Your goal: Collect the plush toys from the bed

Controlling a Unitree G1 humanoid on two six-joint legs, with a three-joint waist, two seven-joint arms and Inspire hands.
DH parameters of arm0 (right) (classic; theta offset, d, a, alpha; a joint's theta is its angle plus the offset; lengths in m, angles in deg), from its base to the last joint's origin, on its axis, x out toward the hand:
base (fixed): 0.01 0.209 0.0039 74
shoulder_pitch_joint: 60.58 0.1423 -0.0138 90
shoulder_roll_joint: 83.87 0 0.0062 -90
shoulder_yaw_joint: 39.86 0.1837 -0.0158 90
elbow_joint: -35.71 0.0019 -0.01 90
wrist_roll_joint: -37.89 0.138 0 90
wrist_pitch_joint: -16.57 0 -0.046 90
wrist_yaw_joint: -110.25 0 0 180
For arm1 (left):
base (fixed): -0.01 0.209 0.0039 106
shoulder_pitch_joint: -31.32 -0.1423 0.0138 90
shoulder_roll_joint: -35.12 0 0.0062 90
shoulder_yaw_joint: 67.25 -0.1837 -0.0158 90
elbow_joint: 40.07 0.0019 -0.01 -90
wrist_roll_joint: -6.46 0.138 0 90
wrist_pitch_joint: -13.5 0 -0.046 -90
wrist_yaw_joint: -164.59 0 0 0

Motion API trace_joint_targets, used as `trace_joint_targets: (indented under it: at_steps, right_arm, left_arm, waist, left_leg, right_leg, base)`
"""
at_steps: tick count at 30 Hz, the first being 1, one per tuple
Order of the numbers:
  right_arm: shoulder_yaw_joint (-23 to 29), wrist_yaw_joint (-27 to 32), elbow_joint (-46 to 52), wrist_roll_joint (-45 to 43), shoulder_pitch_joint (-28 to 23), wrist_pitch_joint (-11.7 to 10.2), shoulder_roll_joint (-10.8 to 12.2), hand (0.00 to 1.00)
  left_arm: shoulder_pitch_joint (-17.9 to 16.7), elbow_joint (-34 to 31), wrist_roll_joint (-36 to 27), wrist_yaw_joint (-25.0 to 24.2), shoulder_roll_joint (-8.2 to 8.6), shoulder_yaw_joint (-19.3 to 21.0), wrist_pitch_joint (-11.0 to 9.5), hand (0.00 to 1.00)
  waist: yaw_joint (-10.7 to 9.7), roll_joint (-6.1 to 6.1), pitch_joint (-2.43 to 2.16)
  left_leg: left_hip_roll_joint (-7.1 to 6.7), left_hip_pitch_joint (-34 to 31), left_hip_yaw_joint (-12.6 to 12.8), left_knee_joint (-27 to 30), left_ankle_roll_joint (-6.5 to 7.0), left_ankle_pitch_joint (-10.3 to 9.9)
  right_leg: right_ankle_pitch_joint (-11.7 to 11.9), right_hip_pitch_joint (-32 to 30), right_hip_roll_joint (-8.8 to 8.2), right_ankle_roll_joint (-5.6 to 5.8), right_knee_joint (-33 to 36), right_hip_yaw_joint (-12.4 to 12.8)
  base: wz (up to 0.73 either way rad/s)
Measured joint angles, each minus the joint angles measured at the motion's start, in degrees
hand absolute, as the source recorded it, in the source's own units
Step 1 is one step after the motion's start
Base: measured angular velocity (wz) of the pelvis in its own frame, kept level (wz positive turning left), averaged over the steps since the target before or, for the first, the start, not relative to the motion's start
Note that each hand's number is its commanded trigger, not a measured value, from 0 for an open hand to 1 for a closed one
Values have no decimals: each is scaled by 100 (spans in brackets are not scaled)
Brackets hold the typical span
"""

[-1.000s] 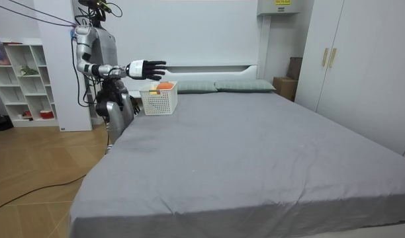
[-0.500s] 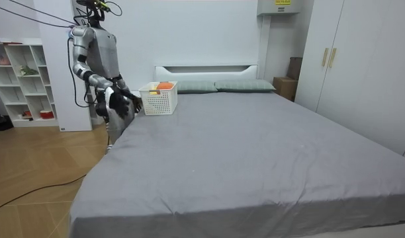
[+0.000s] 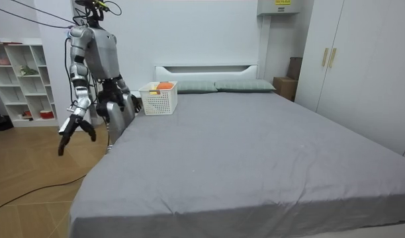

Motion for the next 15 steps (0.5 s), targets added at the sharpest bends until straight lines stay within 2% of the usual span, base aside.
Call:
trace_joint_targets:
  at_steps: [4, 8, 12, 15]
  right_arm:
    - [9, -580, -674, -34, -3, 298, 0, 0]
    - [-264, -1295, -1117, -556, 123, 675, 7, 0]
    - [-316, -1648, -1243, -909, 388, 822, 6, 0]
    - [-649, -1896, -1219, -991, 548, 840, 13, 0]
  left_arm:
    - [-40, 8, 6, -218, 9, 217, 36, 0]
    - [-26, 7, 17, -243, 61, 244, 198, 0]
    - [20, 43, 181, -250, 66, 234, 238, 0]
    - [42, 109, 253, -250, 69, 186, 284, 0]
  waist:
    - [0, -14, -8]
    - [83, -22, 2]
    - [110, -19, 9]
    - [153, -9, 12]
  left_leg:
    - [2, 4, -4, 0, -2, -1]
    - [0, 110, -11, -5, -1, -11]
    - [0, 117, -18, -3, -3, -19]
    - [2, 114, -36, 9, -8, -24]
  right_leg:
    - [-4, 5, -8, -5, -3, -48]
    - [-4, 95, -6, -5, -15, -41]
    - [-5, 101, -5, -4, -13, -43]
    - [-11, 95, -4, -6, -25, -52]
  base:
    - [1]
    - [0]
    - [0]
    - [0]
